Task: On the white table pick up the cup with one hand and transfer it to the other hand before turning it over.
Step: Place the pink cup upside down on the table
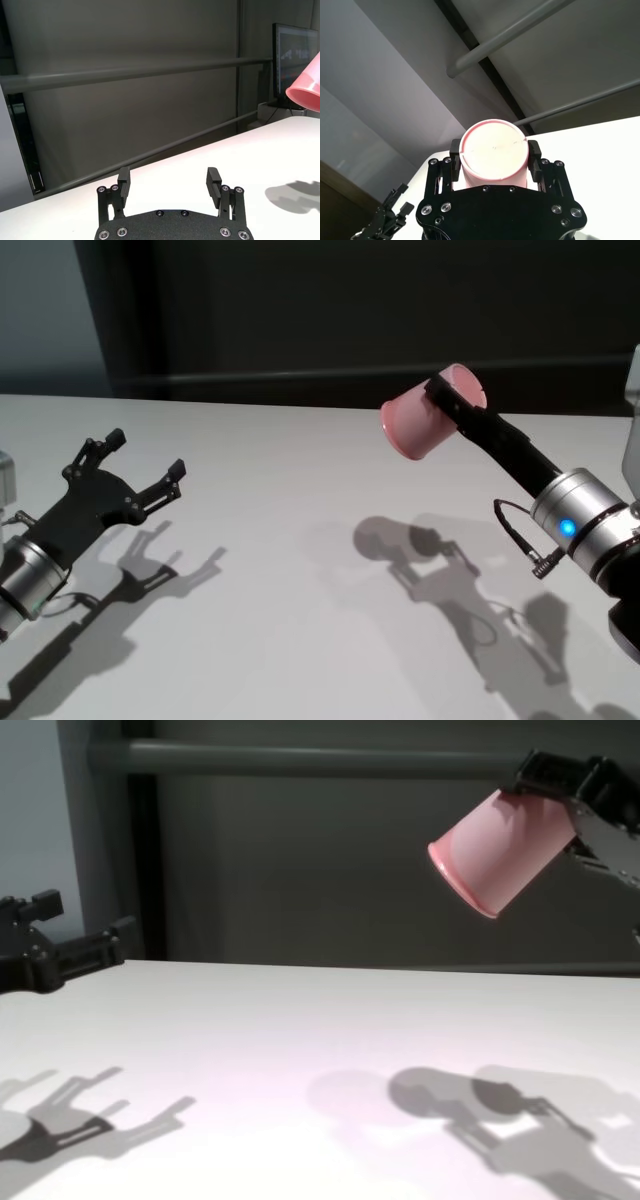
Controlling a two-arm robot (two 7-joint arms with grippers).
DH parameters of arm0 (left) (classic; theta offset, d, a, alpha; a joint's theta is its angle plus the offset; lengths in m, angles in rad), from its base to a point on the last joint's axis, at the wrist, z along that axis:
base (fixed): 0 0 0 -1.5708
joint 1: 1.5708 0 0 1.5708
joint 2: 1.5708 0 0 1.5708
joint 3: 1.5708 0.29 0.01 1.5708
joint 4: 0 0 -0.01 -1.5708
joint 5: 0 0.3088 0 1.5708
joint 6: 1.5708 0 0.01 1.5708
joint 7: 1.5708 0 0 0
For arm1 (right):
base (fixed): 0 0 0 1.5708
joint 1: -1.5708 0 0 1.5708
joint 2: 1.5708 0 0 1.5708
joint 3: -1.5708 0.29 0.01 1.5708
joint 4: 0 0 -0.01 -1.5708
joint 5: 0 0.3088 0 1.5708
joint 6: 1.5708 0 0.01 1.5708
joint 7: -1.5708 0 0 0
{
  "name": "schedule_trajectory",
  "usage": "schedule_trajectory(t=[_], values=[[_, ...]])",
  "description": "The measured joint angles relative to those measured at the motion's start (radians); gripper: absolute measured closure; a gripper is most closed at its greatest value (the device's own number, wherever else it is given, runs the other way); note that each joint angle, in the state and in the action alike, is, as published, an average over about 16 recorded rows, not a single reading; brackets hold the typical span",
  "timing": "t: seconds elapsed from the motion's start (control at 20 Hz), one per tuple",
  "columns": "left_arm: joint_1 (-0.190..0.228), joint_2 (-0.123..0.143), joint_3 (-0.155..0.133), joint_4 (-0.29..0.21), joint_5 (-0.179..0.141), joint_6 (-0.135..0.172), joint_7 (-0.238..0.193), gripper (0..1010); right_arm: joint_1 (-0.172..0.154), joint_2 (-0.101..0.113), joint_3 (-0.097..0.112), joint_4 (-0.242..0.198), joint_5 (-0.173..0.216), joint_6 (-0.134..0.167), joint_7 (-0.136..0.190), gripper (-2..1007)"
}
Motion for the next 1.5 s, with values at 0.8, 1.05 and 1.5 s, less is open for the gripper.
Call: schedule_trajectory(t=[0.8,1.05,1.5], values=[[0.0,0.0,0.0,0.0,0.0,0.0,0.0,9,0.113,0.073,-0.135,0.017,-0.184,0.103,-0.064,242],[0.0,0.0,0.0,0.0,0.0,0.0,0.0,9,0.14,0.076,-0.166,0.027,-0.237,0.139,-0.065,242],[0.0,0.0,0.0,0.0,0.0,0.0,0.0,9,0.18,0.071,-0.211,0.053,-0.307,0.193,-0.049,242]])
